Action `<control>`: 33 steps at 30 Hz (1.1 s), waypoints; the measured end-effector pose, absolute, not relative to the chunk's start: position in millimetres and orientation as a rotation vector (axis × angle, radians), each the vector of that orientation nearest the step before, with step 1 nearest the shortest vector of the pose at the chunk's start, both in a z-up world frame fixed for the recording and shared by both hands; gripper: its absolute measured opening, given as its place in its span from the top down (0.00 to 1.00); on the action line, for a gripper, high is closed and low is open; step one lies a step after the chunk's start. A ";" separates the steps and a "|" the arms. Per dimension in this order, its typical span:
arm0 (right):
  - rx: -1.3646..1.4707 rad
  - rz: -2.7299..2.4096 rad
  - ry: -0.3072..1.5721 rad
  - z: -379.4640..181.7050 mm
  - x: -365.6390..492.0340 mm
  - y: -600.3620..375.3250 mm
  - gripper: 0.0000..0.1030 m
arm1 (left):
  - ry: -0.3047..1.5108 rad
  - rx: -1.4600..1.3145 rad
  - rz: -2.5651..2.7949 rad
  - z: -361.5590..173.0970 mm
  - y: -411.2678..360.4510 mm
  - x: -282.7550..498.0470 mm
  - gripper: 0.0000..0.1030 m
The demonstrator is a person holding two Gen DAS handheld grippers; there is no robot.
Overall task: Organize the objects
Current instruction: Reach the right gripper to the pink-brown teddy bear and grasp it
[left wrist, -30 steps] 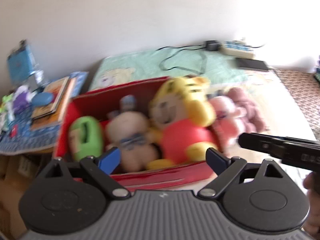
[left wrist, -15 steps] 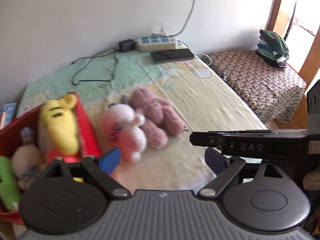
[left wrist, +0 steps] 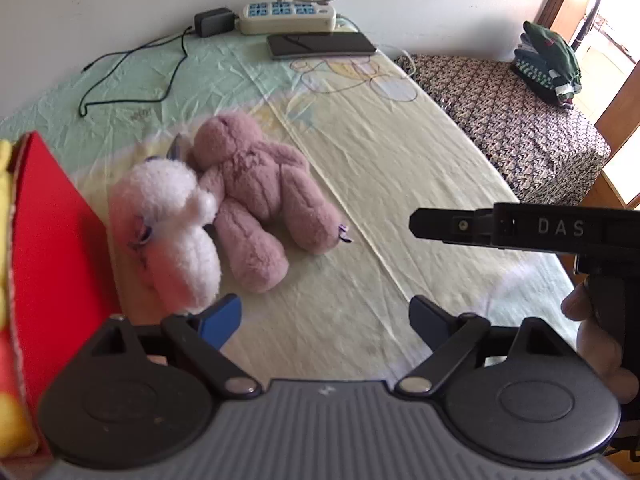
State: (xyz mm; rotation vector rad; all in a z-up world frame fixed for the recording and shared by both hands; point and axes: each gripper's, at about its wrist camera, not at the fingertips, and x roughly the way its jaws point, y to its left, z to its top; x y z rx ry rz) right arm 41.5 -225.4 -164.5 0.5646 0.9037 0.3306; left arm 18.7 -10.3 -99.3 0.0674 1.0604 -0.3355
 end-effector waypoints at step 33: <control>0.488 0.502 1.019 -177.4 65.0 -181.8 0.70 | 1.122 -0.021 -0.332 -117.4 16.2 44.8 0.13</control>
